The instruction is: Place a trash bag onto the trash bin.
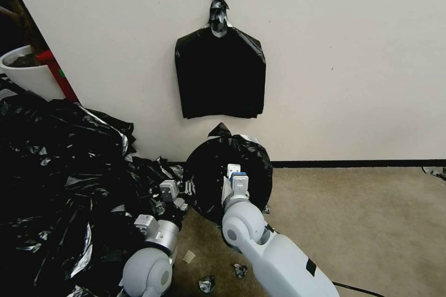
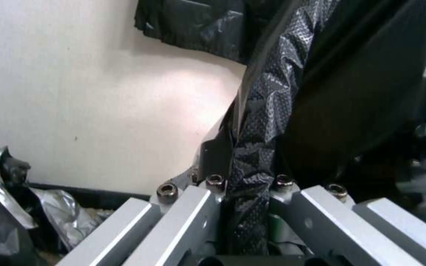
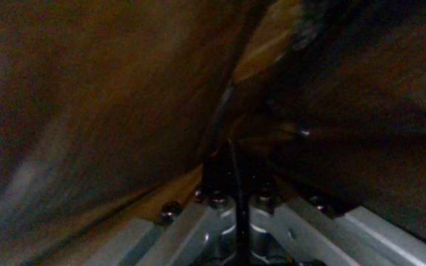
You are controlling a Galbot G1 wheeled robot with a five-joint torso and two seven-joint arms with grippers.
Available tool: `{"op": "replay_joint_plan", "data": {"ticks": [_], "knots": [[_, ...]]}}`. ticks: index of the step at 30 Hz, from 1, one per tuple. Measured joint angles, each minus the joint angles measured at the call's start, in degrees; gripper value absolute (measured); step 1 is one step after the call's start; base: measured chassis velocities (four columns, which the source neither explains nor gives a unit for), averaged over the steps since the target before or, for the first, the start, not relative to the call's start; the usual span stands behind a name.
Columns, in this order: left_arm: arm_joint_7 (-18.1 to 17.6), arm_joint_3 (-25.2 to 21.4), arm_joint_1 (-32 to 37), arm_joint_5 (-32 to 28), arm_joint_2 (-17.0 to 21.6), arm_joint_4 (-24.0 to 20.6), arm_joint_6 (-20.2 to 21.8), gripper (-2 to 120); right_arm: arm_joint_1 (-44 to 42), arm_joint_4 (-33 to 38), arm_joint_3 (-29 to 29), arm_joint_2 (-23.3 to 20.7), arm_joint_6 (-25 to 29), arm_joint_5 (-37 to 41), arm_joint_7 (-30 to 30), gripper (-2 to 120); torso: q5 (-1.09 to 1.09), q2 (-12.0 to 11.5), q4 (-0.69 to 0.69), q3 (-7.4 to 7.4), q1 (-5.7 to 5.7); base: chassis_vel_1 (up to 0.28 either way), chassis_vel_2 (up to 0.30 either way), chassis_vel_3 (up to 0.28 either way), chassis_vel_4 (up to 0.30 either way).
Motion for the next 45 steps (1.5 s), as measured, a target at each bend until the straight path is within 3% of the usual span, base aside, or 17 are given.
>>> {"op": "replay_joint_plan", "data": {"ticks": [22, 35, 38, 40, 41, 43, 44, 45], "knots": [[-0.5, -0.1, 1.1, 0.0, 0.4, -2.8, 4.3, 2, 1.1, -5.2, 1.8, 0.4, -0.1, -2.4, -0.7, 0, 0.00, 0.0, 0.00, 0.00, 0.00, 0.000, 0.000, 0.000, 0.000], [-1.3, -0.2, 0.6, -0.3, 0.9, -2.7, 4.4, 2, 0.0, -3.3, 1.4, 0.1, 0.0, -3.8, -3.3, 0, -0.01, 0.0, 0.00, 0.00, 0.00, 0.000, 0.000, 0.000, 0.000], [-3.8, 0.0, -0.1, -0.2, 0.9, -2.3, 5.3, 2, -1.8, 0.4, 0.3, -1.4, 0.0, -4.7, -7.2, 7, 0.00, 0.0, 0.01, 0.00, 0.00, 0.000, 0.000, 0.000, 0.000], [-8.5, 0.5, -1.2, -0.3, 0.9, -2.2, 8.5, 2, -4.6, 6.1, -1.6, -4.1, -0.2, -6.0, -13.0, 19, -0.01, 0.0, 0.00, 0.00, 0.00, 0.000, 0.000, 0.000, 0.000], [-8.5, 0.5, -1.2, -0.3, 0.9, -2.2, 8.5, 2, -4.6, 6.1, -1.6, -4.1, -0.2, -6.0, -13.0, 19, -0.01, 0.0, 0.00, 0.00, 0.00, 0.000, 0.000, 0.000, 0.000], [-13.7, 0.9, -2.8, -1.2, 1.0, -2.1, 13.1, 2, -8.4, 13.0, -2.6, -7.5, -1.3, -7.0, -18.8, 28, -0.01, 0.0, 0.00, 0.00, 0.00, 0.000, 0.000, 0.000, 0.000], [-13.7, 0.9, -2.8, -1.2, 1.0, -2.1, 13.1, 2, -8.4, 13.0, -2.6, -7.5, -1.3, -7.0, -18.8, 28, -0.01, 0.0, 0.00, 0.00, 0.00, 0.000, 0.000, 0.000, 0.000], [-16.1, 1.2, -4.0, -2.2, 1.2, -1.9, 15.2, 2, -10.2, 16.4, -2.6, -9.0, -1.6, -7.9, -21.5, 35, 0.00, 0.0, 0.00, 0.00, 0.00, 0.000, 0.000, 0.000, 0.000]]}}
